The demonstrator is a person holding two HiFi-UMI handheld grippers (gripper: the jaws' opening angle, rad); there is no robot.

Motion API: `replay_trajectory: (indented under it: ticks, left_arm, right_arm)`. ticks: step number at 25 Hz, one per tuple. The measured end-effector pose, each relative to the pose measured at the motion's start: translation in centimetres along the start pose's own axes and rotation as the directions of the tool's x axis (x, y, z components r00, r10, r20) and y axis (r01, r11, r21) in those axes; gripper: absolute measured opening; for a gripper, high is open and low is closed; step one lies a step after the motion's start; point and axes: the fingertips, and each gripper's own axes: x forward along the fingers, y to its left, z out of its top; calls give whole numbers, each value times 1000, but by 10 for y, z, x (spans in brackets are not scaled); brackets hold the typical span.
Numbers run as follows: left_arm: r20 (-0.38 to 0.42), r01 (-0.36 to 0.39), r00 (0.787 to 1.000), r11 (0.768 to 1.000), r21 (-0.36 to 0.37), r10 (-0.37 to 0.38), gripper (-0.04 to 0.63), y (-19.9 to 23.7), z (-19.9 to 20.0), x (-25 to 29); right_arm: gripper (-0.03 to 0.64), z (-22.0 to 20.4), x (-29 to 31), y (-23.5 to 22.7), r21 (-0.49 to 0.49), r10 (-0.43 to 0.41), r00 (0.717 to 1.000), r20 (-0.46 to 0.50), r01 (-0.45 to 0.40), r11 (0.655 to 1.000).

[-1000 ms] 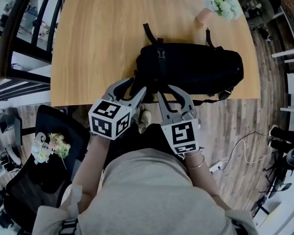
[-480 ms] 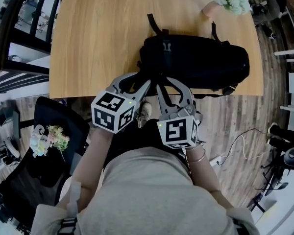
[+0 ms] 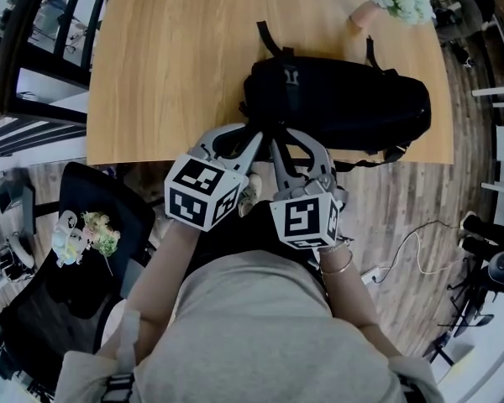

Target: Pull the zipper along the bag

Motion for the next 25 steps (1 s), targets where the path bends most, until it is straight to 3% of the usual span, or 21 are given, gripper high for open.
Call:
replay_trajectory:
  ticks: [13, 25]
  left_arm:
    - [-5, -6, 1000, 1000, 8, 6, 54, -6, 2, -2]
    - [-7, 9, 1000, 1000, -4, -9, 51, -7, 3, -1]
  right_arm:
    - [58, -3, 13, 1, 29, 37, 999, -12, -36, 999]
    - [97, -2, 15, -5, -38, -91, 995, -31, 90, 995]
